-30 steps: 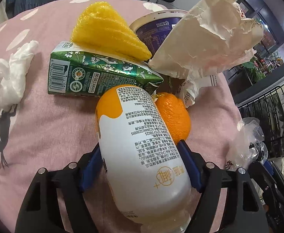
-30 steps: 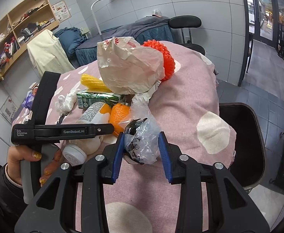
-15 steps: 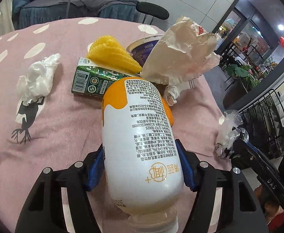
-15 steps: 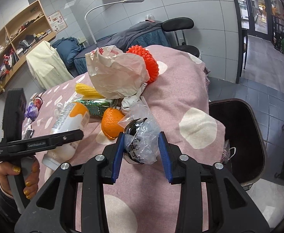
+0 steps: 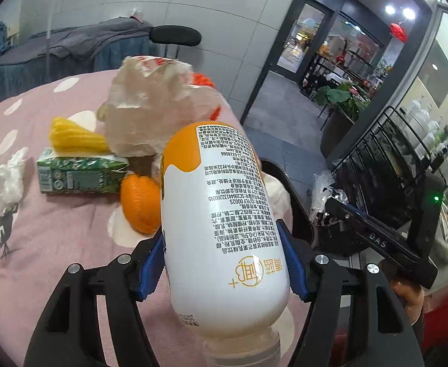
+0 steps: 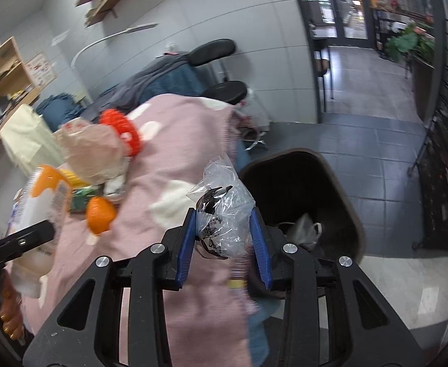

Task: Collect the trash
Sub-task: 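Drop the plastic bag into the bin with the right gripper while the left grasps the white bottle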

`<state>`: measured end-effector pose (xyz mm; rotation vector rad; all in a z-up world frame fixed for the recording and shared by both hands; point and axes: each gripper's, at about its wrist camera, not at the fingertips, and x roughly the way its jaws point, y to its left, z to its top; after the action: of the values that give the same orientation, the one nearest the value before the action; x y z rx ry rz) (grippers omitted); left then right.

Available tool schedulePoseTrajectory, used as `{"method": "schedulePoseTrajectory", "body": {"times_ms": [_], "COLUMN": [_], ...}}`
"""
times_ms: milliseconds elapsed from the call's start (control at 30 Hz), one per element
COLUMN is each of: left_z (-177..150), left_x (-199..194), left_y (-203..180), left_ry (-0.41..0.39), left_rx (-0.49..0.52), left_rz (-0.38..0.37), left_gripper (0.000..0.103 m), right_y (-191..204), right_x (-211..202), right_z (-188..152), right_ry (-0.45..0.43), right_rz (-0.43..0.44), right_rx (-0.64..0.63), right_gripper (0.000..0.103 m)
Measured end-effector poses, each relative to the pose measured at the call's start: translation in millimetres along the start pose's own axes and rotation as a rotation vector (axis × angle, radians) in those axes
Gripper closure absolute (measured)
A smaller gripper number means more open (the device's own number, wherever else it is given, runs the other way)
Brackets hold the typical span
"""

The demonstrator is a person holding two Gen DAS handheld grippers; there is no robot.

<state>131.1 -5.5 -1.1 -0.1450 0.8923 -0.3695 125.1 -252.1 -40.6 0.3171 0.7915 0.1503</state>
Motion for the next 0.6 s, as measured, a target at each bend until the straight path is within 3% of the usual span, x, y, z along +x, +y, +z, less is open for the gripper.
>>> {"method": "schedulePoseTrajectory", "body": {"times_ms": [133,467,567,600], "left_z": [4.1,5.5,-0.4,-1.9], "left_x": [19.6,64.0,64.2,65.3], "left_y": [-25.5,-74.0,-81.6,-85.3], "left_ry": [0.017,0.1,0.116,0.119], "left_rx": [0.065,0.166,0.182,0.188], "left_rz": [-0.045,-0.094,-0.092,-0.088], "left_gripper": [0.038,0.038,0.038,0.038], "right_y": [-37.3,-89.3,-100.2,-103.7], "right_x": [15.4,101.0,124.9,130.7], "right_z": [-3.0,-24.8,-32.4,-35.0], "right_ry": [0.019,0.184,0.207,0.212], "right_rz": [-0.089,-0.177,-0.198,-0.216], "right_rx": [0.047,0.107,0.148,0.163], "right_gripper": [0.067,0.066,0.056,0.045]}}
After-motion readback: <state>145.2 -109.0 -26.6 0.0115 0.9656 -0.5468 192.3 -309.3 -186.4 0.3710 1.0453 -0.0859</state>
